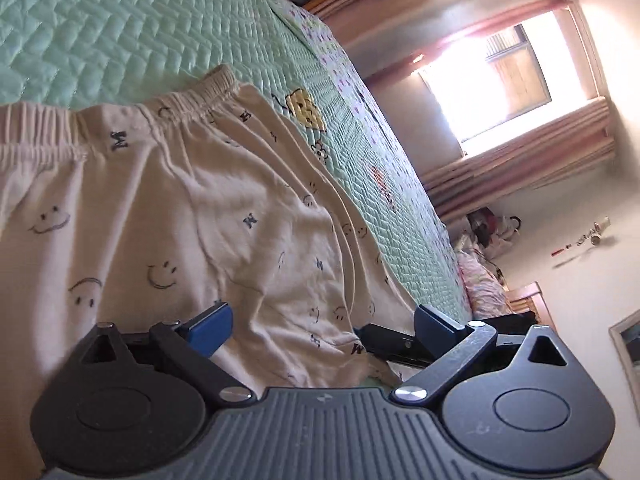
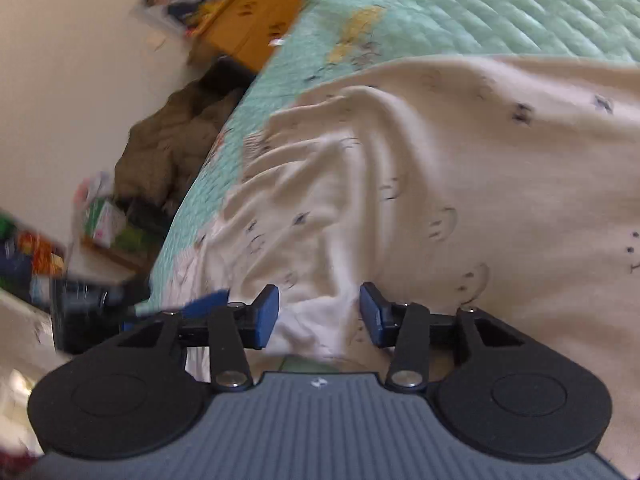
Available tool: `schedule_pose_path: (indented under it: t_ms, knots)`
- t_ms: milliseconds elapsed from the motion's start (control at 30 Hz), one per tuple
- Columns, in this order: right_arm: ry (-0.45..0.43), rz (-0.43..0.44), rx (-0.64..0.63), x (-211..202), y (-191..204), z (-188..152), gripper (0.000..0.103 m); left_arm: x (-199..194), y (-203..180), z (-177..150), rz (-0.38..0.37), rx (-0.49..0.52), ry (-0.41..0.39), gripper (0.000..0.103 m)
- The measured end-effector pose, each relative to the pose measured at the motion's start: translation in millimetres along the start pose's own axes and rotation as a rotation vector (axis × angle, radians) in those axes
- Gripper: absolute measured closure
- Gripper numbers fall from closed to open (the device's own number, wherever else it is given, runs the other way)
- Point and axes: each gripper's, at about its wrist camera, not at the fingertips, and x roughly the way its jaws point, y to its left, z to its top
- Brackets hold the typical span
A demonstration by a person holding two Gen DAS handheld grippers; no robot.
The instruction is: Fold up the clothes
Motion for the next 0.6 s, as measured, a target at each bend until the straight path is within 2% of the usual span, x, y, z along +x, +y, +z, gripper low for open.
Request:
schedule_pose_path:
  t_ms: [33, 100, 167, 233, 333, 367, 400, 467, 600]
  knots:
    - [0.018, -0.007, 0.008, -3.9, 3.6, 0.8, 0.055, -1.9, 2.6, 1.4, -0.009, -0.013, 0.001, 0.007]
    - [-0.019, 0.003, -0.001, -16.0, 11.5, 4.1, 0.055, -5.2, 5.4, 4.0, -0.042, -0.041, -0.006, 0.006]
    - [-0.106, 0.031, 0.016, -23.8, 14.8, 8.8, 0.054, -8.4, 6.8, 6.3, -0.073, -0.060, -0.009, 0.004]
    - [-0.180, 0.040, 0.054, -18.5, 13.0, 13.8, 0.048, -10.2, 7.1, 7.1, -0.093, -0.052, -0.007, 0.002]
    - [-0.061, -0.044, 0.073, 17.3, 6.6, 6.9, 0.048, -12.0, 15.5, 7.9, -0.112, -0.075, -0.007, 0.002]
    - [-0.051, -0.029, 0.049, 17.0, 11.0, 3.7, 0.048, -12.6, 18.1, 8.4, -0.127, -0.087, -0.009, 0.002]
    - [-0.004, -0.011, 0.048, 15.3, 13.9, 4.2, 0.048, -12.6, 19.7, 9.1, -0.139, -0.095, -0.011, 0.002]
    - [0.003, -0.053, -0.010, 9.9, 26.7, 5.6, 0.048, -15.2, 22.1, 12.4, -0.146, -0.099, -0.028, 0.002]
    - [-0.175, -0.058, -0.021, 11.3, 40.1, 24.7, 0.047, -20.6, 28.0, 16.4, -0.144, -0.107, -0.068, 0.002]
